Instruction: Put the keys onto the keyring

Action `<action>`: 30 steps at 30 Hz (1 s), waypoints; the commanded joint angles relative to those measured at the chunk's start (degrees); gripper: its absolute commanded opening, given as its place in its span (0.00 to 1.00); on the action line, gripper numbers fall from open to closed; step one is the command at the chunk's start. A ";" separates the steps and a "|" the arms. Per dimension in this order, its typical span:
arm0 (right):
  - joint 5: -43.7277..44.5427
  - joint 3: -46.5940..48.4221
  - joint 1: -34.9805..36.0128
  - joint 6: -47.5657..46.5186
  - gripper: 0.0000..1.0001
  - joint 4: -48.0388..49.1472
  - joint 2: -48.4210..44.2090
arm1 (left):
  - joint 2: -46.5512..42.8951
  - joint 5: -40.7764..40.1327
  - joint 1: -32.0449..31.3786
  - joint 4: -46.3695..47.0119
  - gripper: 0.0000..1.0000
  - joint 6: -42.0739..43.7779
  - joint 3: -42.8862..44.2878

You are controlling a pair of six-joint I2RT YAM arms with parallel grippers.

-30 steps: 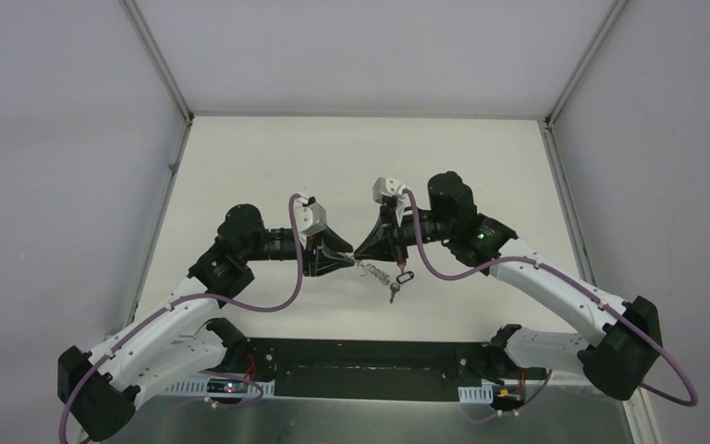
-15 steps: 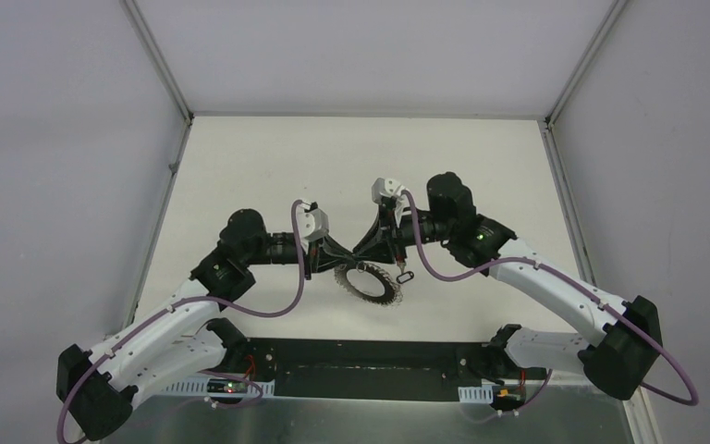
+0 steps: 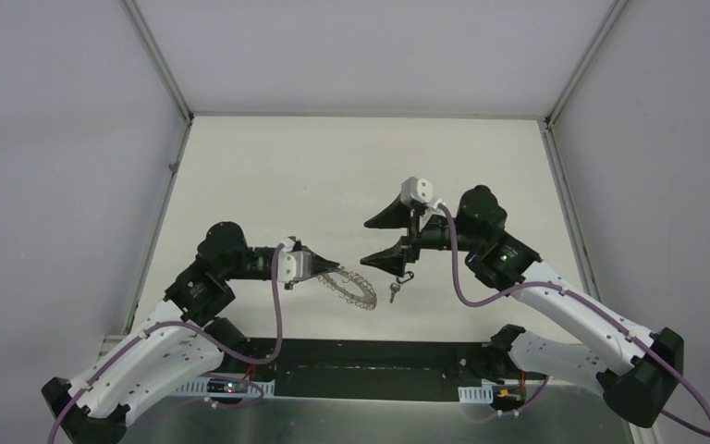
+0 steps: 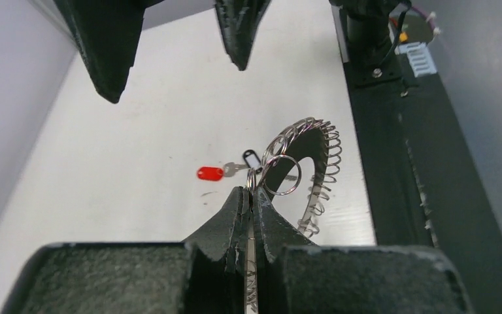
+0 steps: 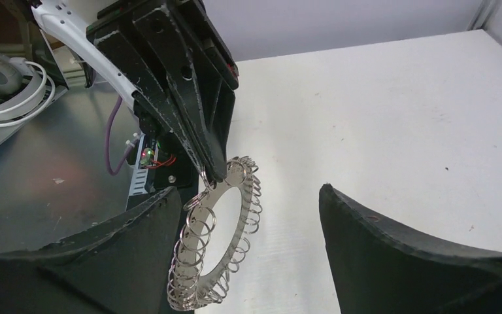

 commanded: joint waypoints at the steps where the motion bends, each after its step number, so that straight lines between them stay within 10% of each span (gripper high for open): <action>1: -3.01 -0.53 0.13 -0.86 0.80 4.83 -0.86 | -3.20 3.65 -0.40 -3.53 0.00 21.53 3.54; 12: -8.73 3.14 2.84 -2.56 0.57 5.66 6.14 | -4.17 3.00 -0.38 -4.55 0.00 32.45 4.75; 24: -1.08 8.07 9.14 -9.98 0.46 -0.65 10.51 | -0.41 -4.29 -0.40 -4.15 0.00 -12.31 9.27; 30: 2.58 8.59 9.61 -10.93 0.31 -2.06 10.36 | -0.99 -5.91 -0.40 -3.67 0.00 -19.85 9.19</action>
